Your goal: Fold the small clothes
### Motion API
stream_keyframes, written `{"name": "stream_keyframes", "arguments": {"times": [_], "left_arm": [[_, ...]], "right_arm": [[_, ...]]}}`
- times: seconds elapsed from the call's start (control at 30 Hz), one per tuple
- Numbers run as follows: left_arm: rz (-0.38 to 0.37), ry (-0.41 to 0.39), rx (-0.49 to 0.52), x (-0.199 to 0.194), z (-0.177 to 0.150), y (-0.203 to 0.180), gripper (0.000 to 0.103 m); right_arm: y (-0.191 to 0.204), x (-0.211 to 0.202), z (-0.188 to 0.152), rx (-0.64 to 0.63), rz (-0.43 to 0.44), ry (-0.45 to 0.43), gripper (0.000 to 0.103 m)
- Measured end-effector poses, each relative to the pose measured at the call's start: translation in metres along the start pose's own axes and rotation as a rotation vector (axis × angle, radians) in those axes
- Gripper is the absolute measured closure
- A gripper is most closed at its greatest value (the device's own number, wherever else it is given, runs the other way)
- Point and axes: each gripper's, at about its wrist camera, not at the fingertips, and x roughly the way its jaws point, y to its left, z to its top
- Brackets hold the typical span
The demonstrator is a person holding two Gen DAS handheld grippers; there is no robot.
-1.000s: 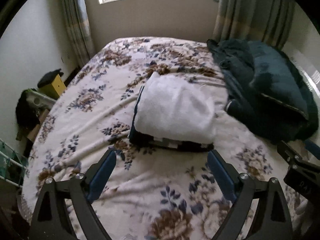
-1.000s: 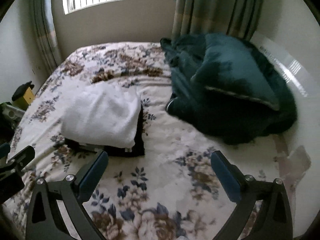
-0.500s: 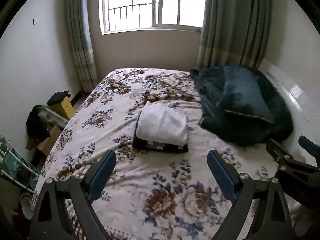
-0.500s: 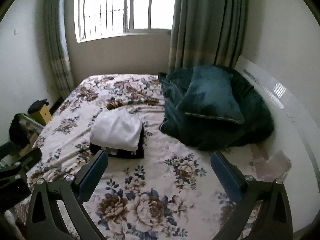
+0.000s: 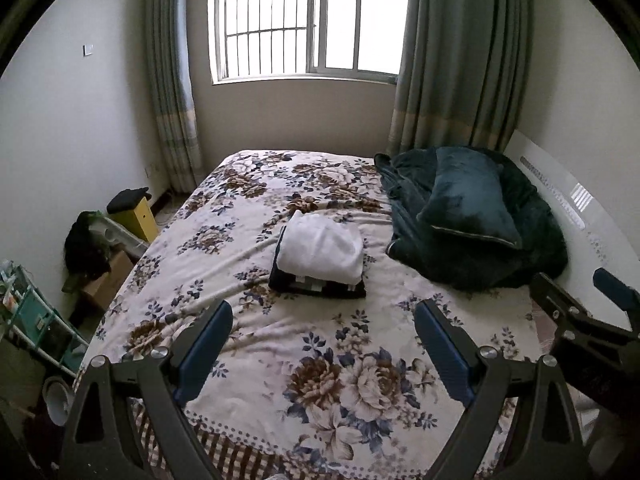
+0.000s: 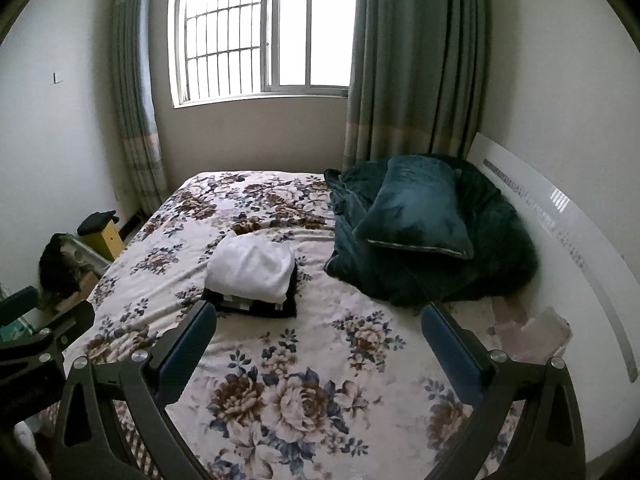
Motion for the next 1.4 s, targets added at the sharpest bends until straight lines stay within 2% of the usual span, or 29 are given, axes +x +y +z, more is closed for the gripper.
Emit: {"name": "stream_keyframes", "arguments": {"times": [0.1, 0.2, 0.57, 1.4], "left_arm": [[-0.002, -0.009, 0.01, -0.006, -0.002, -0.002, 0.0], [0.015, -0.034, 0.004, -0.015, -0.006, -0.003, 0.0], [0.035, -0.045, -0.006, -0.024, -0.008, -0.003, 0.0], [0.067, -0.047, -0.015, -0.036, -0.004, -0.011, 0.0]], "right_arm": [[-0.003, -0.008, 0.0, 0.005, 0.002, -0.004, 0.0], [-0.004, -0.009, -0.001, 0.003, 0.002, -0.006, 0.0], [-0.007, -0.021, 0.0, 0.004, 0.008, -0.01, 0.0], [-0.011, -0.044, 0.01, -0.016, 0.034, -0.003, 0.0]]}}
